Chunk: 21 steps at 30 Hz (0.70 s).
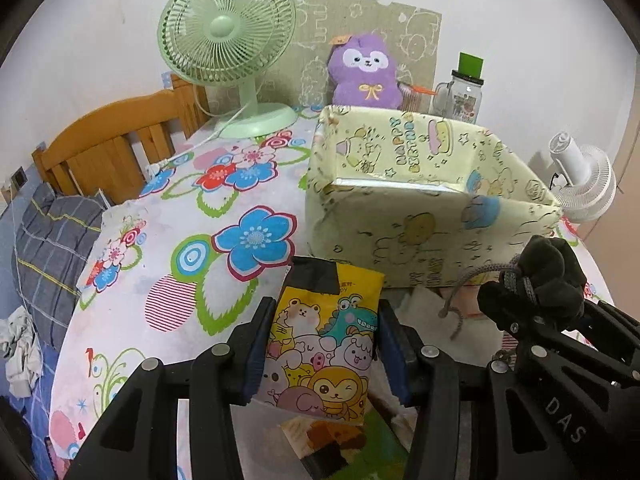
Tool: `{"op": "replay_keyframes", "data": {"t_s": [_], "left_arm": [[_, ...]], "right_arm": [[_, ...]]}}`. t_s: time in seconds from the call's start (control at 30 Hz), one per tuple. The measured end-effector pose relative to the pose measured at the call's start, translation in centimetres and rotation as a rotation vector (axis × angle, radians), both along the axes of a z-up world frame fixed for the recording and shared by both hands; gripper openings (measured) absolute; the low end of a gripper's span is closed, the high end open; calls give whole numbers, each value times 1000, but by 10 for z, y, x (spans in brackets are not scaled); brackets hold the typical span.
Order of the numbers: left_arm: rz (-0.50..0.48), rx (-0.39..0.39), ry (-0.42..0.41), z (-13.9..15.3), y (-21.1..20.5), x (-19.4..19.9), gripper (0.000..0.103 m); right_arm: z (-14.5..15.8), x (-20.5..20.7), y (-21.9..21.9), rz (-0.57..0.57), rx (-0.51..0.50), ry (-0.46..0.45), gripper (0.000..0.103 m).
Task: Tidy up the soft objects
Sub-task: 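Grasp the yellow cartoon snack bag with the left tool while the right tool holds the sock, then carry the sock and snack bag over the fabric box with both tools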
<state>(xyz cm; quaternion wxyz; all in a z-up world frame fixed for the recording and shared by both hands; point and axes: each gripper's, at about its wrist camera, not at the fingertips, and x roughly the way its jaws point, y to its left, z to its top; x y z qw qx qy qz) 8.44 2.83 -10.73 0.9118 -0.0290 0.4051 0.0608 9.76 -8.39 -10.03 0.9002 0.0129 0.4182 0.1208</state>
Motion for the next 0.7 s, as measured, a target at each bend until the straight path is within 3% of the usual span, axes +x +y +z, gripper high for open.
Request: {"op": "replay_keyframes", "data": {"t_s": [0.7], "left_arm": [[-30,28,-89,44,-34,-25,51]], "right_arm": [[50,-29,-33,-15,21,-109,44]]}}
